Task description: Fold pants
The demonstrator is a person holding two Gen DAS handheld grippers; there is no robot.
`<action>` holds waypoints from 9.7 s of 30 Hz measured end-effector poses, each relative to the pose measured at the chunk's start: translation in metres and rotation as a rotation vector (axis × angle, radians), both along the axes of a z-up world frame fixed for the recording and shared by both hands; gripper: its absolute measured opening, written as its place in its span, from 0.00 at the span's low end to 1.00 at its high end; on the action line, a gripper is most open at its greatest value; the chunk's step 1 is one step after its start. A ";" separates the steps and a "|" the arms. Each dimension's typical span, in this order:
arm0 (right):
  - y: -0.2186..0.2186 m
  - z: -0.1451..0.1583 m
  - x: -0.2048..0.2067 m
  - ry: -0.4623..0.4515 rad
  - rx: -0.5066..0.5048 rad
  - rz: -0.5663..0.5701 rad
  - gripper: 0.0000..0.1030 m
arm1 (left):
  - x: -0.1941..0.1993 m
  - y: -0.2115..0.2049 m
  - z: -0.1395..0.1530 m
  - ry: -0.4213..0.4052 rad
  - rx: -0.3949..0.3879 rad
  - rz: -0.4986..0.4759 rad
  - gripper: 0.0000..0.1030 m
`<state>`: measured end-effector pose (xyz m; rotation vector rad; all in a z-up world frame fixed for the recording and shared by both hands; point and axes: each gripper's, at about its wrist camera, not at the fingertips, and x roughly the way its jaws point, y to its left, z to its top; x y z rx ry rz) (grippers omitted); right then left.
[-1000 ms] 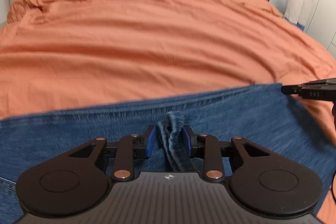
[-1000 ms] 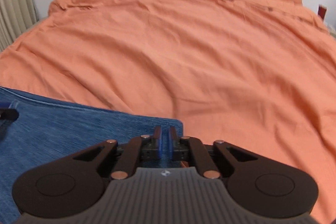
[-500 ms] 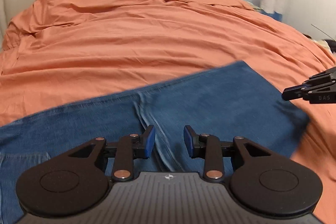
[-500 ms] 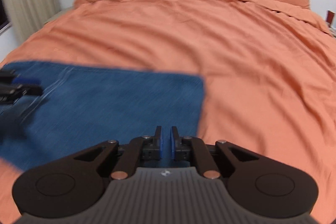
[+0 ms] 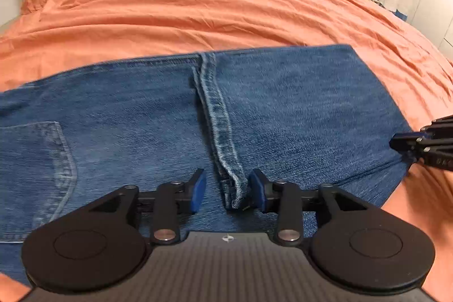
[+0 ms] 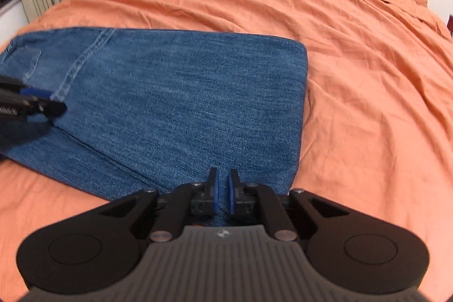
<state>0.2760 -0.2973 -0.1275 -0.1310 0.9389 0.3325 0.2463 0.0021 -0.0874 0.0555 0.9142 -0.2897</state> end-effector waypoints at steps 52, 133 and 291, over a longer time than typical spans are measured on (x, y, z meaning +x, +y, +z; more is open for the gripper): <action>0.235 0.013 0.081 0.047 -0.201 0.512 0.12 | -0.023 0.385 -0.030 0.028 -0.498 0.685 0.76; 0.194 0.120 -0.015 -0.060 0.164 0.229 0.40 | -0.004 0.192 0.102 0.008 -0.034 0.134 0.54; -0.084 0.005 0.046 0.158 0.671 -0.337 0.08 | 0.064 0.022 0.019 0.067 -0.038 0.086 0.48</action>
